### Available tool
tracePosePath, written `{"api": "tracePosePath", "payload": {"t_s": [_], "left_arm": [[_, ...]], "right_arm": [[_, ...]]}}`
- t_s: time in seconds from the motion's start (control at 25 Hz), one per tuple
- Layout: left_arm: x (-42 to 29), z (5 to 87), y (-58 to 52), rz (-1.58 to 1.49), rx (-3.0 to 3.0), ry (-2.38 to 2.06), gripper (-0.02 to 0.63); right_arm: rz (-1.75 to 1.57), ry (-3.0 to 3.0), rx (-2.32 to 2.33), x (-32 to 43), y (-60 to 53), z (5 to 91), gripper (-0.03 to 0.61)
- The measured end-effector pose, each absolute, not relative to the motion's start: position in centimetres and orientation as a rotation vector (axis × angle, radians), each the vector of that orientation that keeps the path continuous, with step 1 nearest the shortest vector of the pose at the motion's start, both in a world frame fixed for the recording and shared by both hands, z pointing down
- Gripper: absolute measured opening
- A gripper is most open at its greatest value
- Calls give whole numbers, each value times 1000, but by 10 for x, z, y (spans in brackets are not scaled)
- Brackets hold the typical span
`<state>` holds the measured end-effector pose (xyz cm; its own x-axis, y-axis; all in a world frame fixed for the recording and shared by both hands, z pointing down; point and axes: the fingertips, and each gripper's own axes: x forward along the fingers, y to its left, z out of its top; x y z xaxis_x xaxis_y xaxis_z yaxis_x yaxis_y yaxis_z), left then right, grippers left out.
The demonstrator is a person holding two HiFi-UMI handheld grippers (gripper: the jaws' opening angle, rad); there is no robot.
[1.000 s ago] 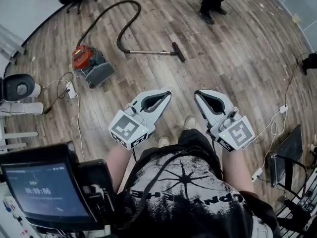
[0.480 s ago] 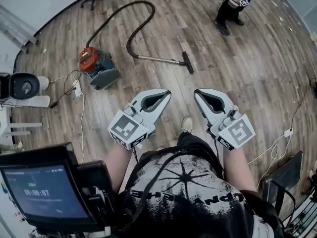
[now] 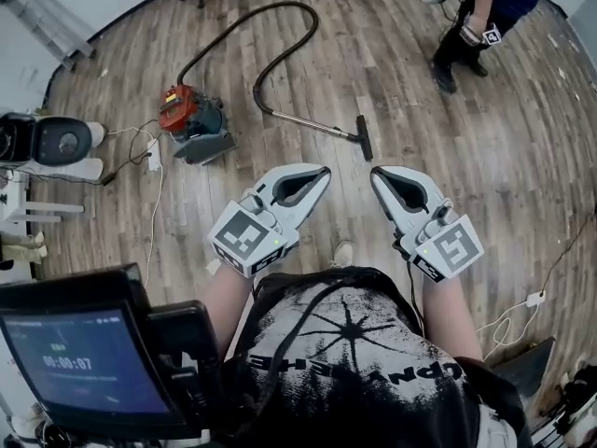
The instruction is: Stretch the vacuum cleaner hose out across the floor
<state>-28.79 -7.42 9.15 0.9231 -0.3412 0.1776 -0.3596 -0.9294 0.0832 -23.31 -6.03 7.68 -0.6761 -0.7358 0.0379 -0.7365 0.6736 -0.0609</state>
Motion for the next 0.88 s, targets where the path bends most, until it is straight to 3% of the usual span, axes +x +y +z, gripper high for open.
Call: {"api": "tracePosePath", "payload": {"t_s": [0.52, 0.88], "left_arm": [[-310, 83, -149, 95, 2802, -779, 2], [-306, 103, -253, 145, 2836, -598, 2]], "right_arm": [[127, -2961, 1115, -226, -137, 83, 7], [146, -2862, 1272, -227, -237, 91, 8]]}}
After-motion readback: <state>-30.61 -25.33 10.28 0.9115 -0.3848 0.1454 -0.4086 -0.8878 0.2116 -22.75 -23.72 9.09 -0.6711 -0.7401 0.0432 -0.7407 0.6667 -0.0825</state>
